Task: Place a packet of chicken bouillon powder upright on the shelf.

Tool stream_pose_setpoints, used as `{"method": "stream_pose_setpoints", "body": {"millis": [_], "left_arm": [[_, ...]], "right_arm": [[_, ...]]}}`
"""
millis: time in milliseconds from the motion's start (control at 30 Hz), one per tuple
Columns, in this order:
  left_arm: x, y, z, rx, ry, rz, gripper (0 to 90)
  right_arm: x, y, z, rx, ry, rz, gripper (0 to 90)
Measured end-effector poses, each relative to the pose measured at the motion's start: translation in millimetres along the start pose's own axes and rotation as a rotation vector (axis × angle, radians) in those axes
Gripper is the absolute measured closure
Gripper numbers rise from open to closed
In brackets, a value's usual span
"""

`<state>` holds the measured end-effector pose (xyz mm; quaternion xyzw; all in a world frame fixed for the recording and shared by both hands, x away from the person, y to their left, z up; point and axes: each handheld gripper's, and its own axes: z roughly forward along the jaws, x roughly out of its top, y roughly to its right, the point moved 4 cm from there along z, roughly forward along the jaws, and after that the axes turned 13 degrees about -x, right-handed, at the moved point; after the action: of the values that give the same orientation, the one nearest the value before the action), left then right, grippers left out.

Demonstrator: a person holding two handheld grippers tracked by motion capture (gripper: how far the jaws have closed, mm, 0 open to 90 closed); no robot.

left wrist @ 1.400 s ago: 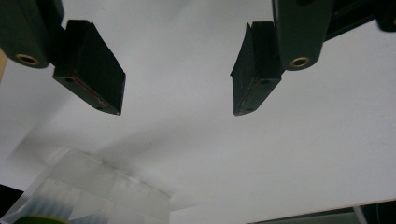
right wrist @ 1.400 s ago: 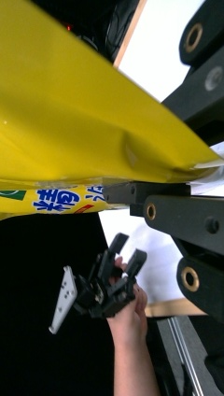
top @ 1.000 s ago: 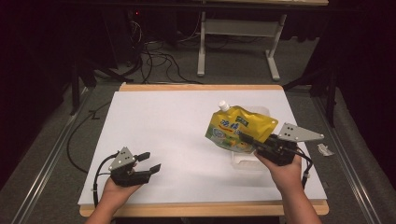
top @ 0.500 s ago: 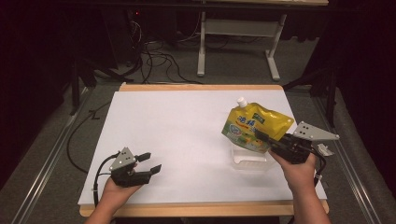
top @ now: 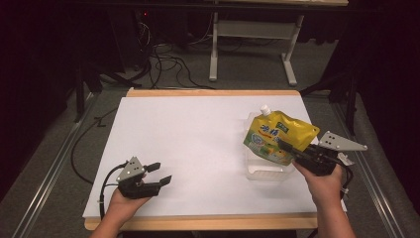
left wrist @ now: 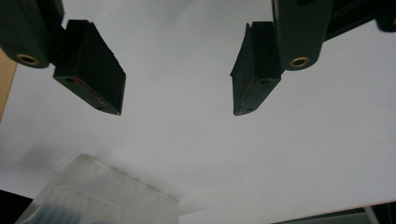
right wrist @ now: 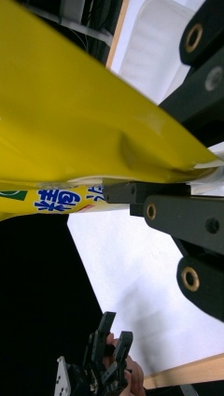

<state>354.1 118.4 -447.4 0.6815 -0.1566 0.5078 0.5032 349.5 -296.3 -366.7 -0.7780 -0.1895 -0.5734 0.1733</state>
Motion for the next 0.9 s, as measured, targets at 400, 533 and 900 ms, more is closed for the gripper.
{"method": "stream_pose_setpoints", "body": {"millis": [400, 533, 900], "left_arm": [[0.0, 0.8, -0.6, -0.003, -0.004, 0.001, 35.4], [-0.1, 0.9, -0.5, -0.004, -0.007, 0.004, 35.4], [-0.8, 1.1, -0.5, -0.007, -0.014, 0.011, 35.4]], "right_arm": [[-10.1, 0.7, 3.6, -0.024, -0.049, -0.014, 86.4], [-13.7, 2.7, 3.1, -0.034, -0.065, -0.009, 86.4], [-21.8, 6.1, 2.5, -0.054, -0.088, -0.005, 86.4]]}}
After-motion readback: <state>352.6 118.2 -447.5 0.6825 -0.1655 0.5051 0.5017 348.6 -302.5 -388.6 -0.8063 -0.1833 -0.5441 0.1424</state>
